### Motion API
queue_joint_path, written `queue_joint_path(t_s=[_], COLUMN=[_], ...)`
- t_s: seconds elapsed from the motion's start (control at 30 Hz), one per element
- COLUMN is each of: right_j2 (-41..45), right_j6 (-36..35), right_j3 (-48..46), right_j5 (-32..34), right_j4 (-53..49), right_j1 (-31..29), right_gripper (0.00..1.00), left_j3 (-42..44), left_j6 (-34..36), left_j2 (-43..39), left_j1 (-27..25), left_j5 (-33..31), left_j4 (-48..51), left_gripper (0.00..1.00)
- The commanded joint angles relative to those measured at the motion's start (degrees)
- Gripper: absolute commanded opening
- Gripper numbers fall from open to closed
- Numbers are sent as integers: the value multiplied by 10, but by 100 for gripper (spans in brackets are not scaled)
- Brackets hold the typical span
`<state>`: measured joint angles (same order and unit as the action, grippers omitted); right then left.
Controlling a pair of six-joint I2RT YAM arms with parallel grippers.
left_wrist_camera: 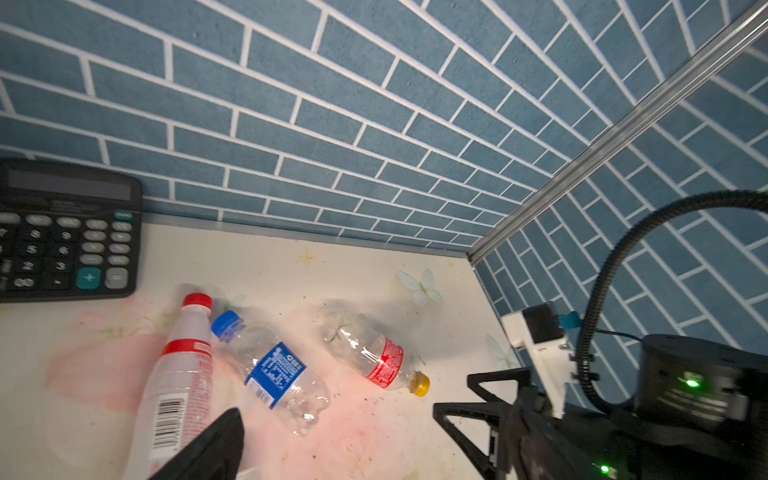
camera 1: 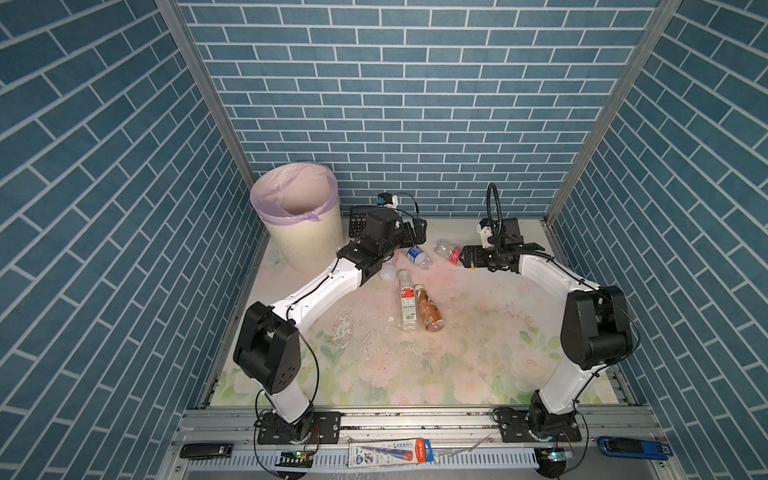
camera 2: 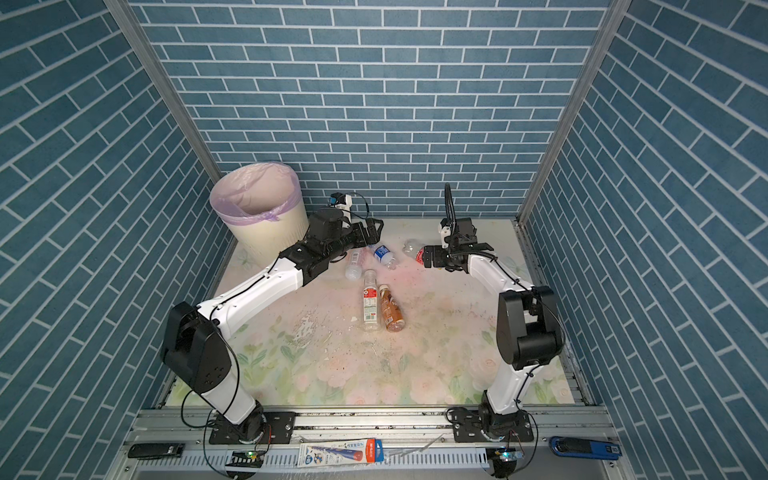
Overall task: Throw the plastic bottles in the bin
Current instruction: 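Lower the right gripper to the red-labelled yellow-capped bottle while the left gripper returns, then close the right gripper around the red-labelled bottle's body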
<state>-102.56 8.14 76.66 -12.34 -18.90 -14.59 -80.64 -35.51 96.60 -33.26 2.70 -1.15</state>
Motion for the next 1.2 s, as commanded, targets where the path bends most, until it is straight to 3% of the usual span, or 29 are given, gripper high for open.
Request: queue_joint_path(t_s=[0.0, 0.37, 1.17], right_j2=[-31, -164, -271], right_j6=[-67, -110, -113], right_j3=[63, 186, 266], right_j5=[-16, -36, -48], right_j4=[-27, -88, -138], right_j1=[0, 4, 4], right_gripper=[99, 98, 71], left_j3=[20, 26, 22], left_j6=[-78, -117, -129], left_j2=[26, 59, 91], left_j1=[-1, -2, 2], left_j5=[29, 44, 58], left_j4=[-49, -57, -45], left_gripper=[99, 99, 99])
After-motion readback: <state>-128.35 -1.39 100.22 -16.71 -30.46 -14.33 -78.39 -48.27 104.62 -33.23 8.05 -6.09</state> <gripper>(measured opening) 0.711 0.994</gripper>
